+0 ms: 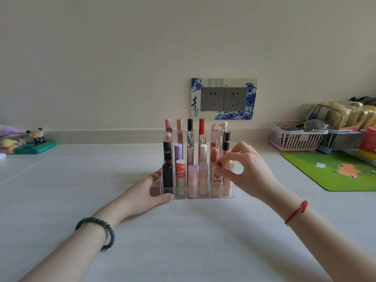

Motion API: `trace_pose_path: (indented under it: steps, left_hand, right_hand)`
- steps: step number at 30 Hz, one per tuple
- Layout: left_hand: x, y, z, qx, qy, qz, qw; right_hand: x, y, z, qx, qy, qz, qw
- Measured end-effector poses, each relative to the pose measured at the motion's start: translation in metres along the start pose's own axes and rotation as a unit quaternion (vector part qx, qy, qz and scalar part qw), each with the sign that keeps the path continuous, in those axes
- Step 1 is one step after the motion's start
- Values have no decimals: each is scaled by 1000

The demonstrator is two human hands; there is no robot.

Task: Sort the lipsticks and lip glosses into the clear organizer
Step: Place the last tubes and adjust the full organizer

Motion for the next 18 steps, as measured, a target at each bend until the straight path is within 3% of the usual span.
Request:
trace_pose_path:
  steps: [7,11,18]
  left_hand:
    - [-1,0,1,1,6,-4,1000]
    - [-1,0,1,2,6,-5,1000]
    - [-1,0,2,7,4,-7,1000]
  right_hand:
    - [4,5,-18,15,35,27,999]
    - [10,-3,-33,-85,83,-2,993]
    - [13,-13,-34,-137,56,-14,989]
Point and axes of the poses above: each hand's wrist, its own x-axis towards the middle knuckle, its own y-axis out of the back of the hand, z = x × y, the point moved 1 cm from there along x, towards the middle knuckle, and after that the axes turned 4 degrees about -y, right-handed, at the moved point
